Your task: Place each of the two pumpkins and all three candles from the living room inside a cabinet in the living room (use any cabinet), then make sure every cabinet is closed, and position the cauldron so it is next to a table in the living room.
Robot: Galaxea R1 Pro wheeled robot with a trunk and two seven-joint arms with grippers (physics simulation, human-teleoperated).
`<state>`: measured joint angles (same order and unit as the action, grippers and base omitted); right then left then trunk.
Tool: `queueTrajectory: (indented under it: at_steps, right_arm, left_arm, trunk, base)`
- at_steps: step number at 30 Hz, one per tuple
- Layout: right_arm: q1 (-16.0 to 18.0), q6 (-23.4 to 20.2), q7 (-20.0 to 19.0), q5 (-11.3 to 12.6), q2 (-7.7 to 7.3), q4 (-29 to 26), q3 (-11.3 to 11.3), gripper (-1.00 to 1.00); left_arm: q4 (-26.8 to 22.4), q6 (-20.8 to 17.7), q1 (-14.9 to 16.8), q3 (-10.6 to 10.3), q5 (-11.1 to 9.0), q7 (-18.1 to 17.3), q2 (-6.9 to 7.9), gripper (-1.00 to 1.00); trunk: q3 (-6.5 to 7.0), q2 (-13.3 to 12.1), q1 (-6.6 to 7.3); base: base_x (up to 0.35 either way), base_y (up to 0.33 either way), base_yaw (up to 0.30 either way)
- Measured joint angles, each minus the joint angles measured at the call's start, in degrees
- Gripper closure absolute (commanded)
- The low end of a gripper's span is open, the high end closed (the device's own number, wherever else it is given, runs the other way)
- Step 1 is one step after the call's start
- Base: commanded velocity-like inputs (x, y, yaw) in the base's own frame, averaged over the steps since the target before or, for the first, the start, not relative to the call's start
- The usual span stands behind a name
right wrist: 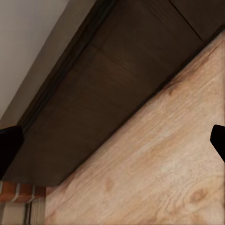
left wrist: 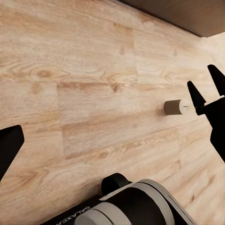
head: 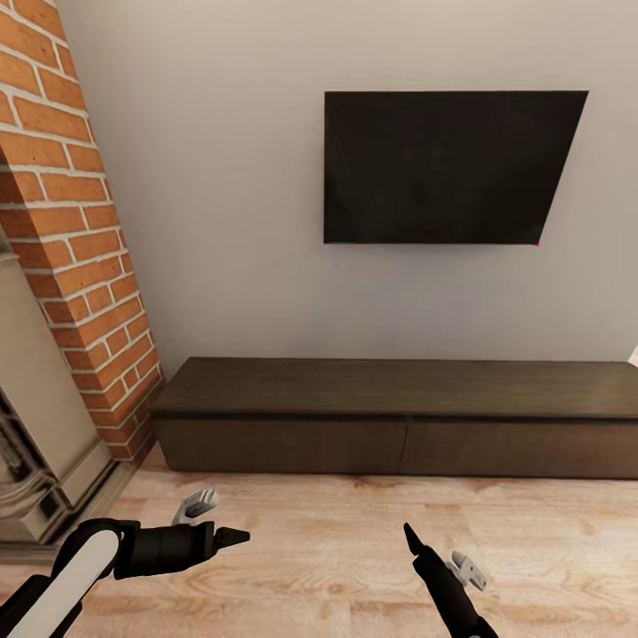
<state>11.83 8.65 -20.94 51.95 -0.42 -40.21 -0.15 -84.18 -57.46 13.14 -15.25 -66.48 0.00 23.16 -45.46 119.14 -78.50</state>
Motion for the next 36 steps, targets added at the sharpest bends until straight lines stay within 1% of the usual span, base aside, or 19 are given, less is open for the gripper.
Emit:
queueTrajectory:
  at_steps: [6,8,9,10,11,12,14,15,17,19,20,21,23,25,26,29,30,32,36]
  right_arm:
    - [0.0,0.07,-0.01,0.27,0.69,-0.01,0.0,-1.0]
    - [0.0,-0.16,-0.41,0.98,0.78,-0.22,-0.02,-1.0]
    - [0.0,-0.26,-0.73,2.02,0.8,-0.65,-0.05,-1.0]
    - [0.0,-0.4,-1.09,3.68,0.77,-1.21,-0.06,-1.0]
    - [0.01,-0.64,-1.72,7.23,0.72,-2.15,-0.02,-1.0]
    - [0.0,-0.73,-2.01,8.63,0.71,-2.56,0.01,-1.0]
    - [0.01,-1.42,-3.1,12.89,0.69,-4.51,0.15,-1.0]
    - [0.01,-1.75,-3.39,14.17,0.7,-5.53,0.21,-1.0]
    - [0.05,-1.89,-3.45,15.38,1.01,-7.06,0.31,-1.0]
    - [0.16,-1.89,-3.46,15.75,1.84,-7.7,0.35,-1.0]
    - [0.21,-1.94,-3.53,16.09,2.96,-8.04,0.38,-1.0]
    - [0.23,-1.98,-3.68,16.41,3.68,-8.24,0.36,-1.0]
    - [0.25,-2.18,-3.96,17.03,4.62,-8.53,0.33,-1.0]
    - [0.26,-2.45,-4.23,17.94,4.97,-8.73,0.32,-1.0]
    - [0.26,-2.62,-4.59,19.07,5.1,-8.82,0.32,-1.0]
    - [0.27,-2.85,-6.69,23.71,5.27,-8.82,0.36,-1.0]
    - [0.27,-2.88,-7.55,24.75,5.29,-8.71,0.37,-1.0]
    - [0.27,-2.91,-8.88,26.07,5.3,-8.38,0.35,-1.0]
    - [0.27,-2.92,-9.89,26.58,5.26,-8.18,0.32,-1.0]
  left_arm:
    - [0.0,0.0,0.0,0.02,0.0,0.0,0.0,-1.0]
    - [-0.04,0.0,0.0,-0.01,-0.07,0.0,0.0,-1.0]
    - [-0.06,0.0,0.0,-0.02,-0.26,0.0,0.0,-1.0]
    - [-0.07,0.0,0.0,-0.04,-0.63,0.0,0.0,-1.0]
    - [-0.08,0.0,0.0,-0.05,-1.24,0.0,0.04,-1.0]
    - [-0.08,0.0,0.0,-0.06,-1.4,0.0,0.05,-1.0]
    - [-0.09,0.0,0.0,-0.06,-1.81,0.0,0.07,-1.0]
    - [-0.09,0.0,0.0,-0.07,-1.92,0.0,0.08,-1.0]
    - [-0.09,0.0,0.0,-0.05,-2.03,0.0,0.08,-1.0]
    - [-0.09,-0.01,0.0,-0.02,-2.06,0.0,0.09,-1.0]
    - [-0.09,-0.01,0.01,0.0,-2.08,0.0,0.04,-1.0]
    - [-0.09,-0.01,0.0,-0.01,-2.09,0.0,0.01,-1.0]
    - [-0.09,-0.01,0.0,-0.04,-2.1,0.0,-0.01,-1.0]
    - [-0.09,0.0,0.0,-0.01,-2.1,0.0,0.04,-1.0]
    - [-0.09,0.0,0.0,0.02,-2.13,0.0,0.06,-1.0]
    - [-0.07,0.0,0.0,0.1,-2.17,0.0,0.08,-1.0]
    - [-0.05,0.0,0.0,0.1,-2.18,0.0,0.08,-1.0]
    - [-0.02,-0.01,0.0,0.11,-2.18,0.0,0.09,-1.0]
    - [-0.02,0.0,0.0,0.11,-2.33,0.0,0.09,-1.0]
  trunk:
    - [-1.08,2.41,-1.32]
    - [-1.44,3.21,-1.76]
    - [-1.62,3.61,-1.98]
    - [-1.79,4.01,-2.2]
    - [-1.97,4.41,-2.42]
    - [-2.15,4.81,-2.64]
    - [-2.51,5.62,-3.08]
    - [-2.69,6.02,-3.3]
    - [-3.05,6.82,-3.73]
    - [-3.41,7.62,-4.17]
    - [-3.59,8.02,-4.39]
    - [-3.77,8.42,-4.61]
    - [-4.13,9.23,-5.05]
    - [-4.49,10.03,-5.49]
    - [-4.67,10.43,-5.71]
    - [-5.21,11.63,-6.37]
    - [-5.39,12.03,-6.59]
    - [-5.74,12.83,-7.03]
    - [-5.93,13.25,-7.26]
  base:
    - [0.0,0.0,0.0]
    - [0.0,0.0,0.0]
    - [0.0,0.0,0.0]
    - [0.0,0.0,0.0]
    - [0.0,0.0,0.0]
    - [0.0,0.0,0.0]
    - [0.0,0.0,0.0]
    - [0.0,0.0,0.0]
    - [0.0,0.0,0.0]
    - [0.0,0.0,0.0]
    - [0.0,0.0,0.0]
    - [0.0,0.0,0.0]
    - [0.0,0.0,0.0]
    - [0.0,0.0,0.0]
    - [0.0,0.0,0.0]
    - [0.0,0.0,0.0]
    - [0.0,0.0,0.0]
    - [0.0,0.0,0.0]
    - [0.0,0.0,0.0]
